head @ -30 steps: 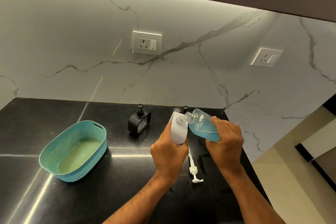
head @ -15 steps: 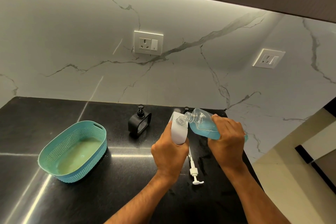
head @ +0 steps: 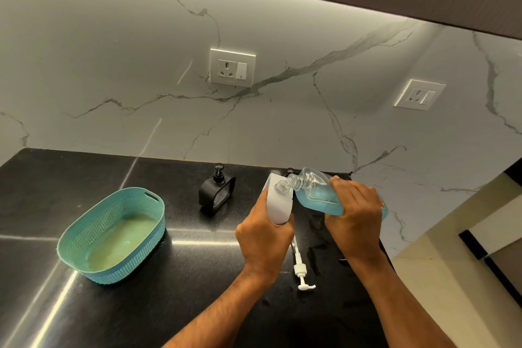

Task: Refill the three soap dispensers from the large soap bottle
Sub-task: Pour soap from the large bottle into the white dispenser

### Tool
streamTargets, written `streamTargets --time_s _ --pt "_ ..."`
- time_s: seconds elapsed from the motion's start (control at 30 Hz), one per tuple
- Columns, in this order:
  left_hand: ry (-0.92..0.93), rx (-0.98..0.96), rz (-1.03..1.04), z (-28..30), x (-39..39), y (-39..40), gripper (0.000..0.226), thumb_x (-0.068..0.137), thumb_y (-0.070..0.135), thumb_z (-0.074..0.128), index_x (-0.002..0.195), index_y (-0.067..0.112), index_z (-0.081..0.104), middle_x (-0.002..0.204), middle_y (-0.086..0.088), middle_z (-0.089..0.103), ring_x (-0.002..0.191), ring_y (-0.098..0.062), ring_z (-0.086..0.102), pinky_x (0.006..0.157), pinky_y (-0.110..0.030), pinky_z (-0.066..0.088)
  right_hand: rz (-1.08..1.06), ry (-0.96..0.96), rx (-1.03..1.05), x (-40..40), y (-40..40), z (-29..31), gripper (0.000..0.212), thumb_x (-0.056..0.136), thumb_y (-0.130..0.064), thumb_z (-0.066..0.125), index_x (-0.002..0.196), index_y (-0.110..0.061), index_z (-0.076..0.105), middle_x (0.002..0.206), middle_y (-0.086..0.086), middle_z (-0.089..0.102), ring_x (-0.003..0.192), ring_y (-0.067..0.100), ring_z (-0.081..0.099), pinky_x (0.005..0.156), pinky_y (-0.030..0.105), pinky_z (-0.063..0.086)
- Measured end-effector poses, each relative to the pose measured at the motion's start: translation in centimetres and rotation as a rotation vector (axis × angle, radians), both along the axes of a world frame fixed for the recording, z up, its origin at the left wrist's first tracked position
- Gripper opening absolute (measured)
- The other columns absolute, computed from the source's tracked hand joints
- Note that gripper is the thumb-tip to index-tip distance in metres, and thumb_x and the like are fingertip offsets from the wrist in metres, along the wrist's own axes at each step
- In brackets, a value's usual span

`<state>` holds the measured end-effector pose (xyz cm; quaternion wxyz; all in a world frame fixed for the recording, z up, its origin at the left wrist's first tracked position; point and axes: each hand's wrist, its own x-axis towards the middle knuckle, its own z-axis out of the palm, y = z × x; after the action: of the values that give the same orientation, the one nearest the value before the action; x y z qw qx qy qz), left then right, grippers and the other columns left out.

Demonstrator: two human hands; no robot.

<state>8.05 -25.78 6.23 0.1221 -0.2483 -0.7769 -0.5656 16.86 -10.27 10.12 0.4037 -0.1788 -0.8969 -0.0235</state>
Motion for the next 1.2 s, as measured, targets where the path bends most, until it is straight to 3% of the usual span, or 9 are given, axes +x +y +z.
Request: streamTargets --time_s 0.7,0.9,1.2 --pt "0.002 0.001 0.009 -0.01 0.06 0.38 0.069 0.076 0.028 0.093 0.136 0.010 0.065 0.123 -0.004 0.075 0.098 -0.020 0.076 0.078 -0.024 0.064 -0.003 -0.006 0.023 0.00 0.75 0.33 0.059 0.065 -0.014 0.094 0.118 0.000 0.073 0.110 0.013 0.075 0.102 0.032 0.071 0.088 0.034 0.049" --pt "-0.005 0.004 0.016 -0.04 0.01 0.37 0.068 0.076 0.028 0.093 0.136 0.010 0.066 0.120 -0.003 0.076 0.095 -0.020 0.077 0.077 -0.025 0.064 0.012 -0.023 0.031 -0.03 0.74 0.44 0.061 0.063 -0.011 0.095 0.118 0.000 0.072 0.111 0.013 0.075 0.103 0.033 0.071 0.086 0.041 0.054" --pt "-0.007 0.001 0.011 -0.11 -0.08 0.31 0.070 0.076 0.029 0.093 0.137 0.010 0.065 0.122 -0.004 0.075 0.097 -0.020 0.076 0.079 -0.024 0.064 0.017 -0.030 0.039 -0.09 0.87 0.43 0.061 0.063 -0.013 0.096 0.118 0.001 0.072 0.110 0.014 0.075 0.103 0.033 0.071 0.085 0.042 0.055"
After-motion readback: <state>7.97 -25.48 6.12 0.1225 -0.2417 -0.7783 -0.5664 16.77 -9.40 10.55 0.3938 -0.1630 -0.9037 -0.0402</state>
